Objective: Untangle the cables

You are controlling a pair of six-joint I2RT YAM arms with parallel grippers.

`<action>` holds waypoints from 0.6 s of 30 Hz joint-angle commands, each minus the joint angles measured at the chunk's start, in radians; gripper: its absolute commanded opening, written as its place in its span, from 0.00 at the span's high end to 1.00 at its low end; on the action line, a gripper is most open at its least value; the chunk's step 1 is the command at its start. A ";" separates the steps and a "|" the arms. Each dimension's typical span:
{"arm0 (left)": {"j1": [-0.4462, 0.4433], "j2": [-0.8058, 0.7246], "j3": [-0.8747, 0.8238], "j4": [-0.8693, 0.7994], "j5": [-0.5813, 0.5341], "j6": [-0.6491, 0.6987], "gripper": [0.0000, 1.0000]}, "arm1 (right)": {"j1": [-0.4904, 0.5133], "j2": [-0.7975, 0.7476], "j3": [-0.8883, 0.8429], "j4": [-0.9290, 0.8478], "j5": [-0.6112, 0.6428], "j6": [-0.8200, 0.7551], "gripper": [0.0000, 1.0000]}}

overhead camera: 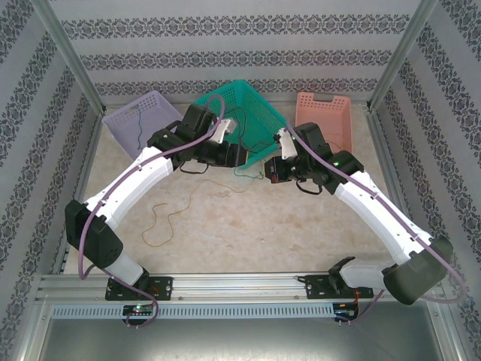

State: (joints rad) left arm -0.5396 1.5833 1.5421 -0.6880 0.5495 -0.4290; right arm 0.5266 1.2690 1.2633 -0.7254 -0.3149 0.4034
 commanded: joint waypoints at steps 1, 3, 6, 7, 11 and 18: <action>-0.013 -0.006 -0.027 0.003 -0.010 0.020 0.53 | 0.011 0.001 0.025 -0.003 -0.006 -0.015 1.00; -0.013 -0.002 -0.037 0.021 -0.024 0.004 0.60 | 0.012 -0.001 0.024 -0.003 -0.011 -0.010 1.00; -0.014 0.000 -0.037 0.019 -0.084 -0.022 0.75 | 0.010 -0.006 0.021 0.003 -0.009 0.001 1.00; -0.013 -0.005 -0.037 0.015 -0.130 -0.036 0.85 | 0.010 -0.009 0.019 0.004 -0.006 0.005 1.00; -0.010 -0.053 -0.072 0.025 -0.320 -0.147 1.00 | -0.009 -0.030 0.002 0.020 0.021 0.050 1.00; 0.013 -0.217 -0.244 0.170 -0.500 -0.422 1.00 | -0.144 -0.149 -0.146 0.168 0.014 0.318 1.00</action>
State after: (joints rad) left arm -0.5499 1.4357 1.3384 -0.5732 0.2260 -0.7052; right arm 0.4339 1.1854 1.1675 -0.6094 -0.3264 0.5797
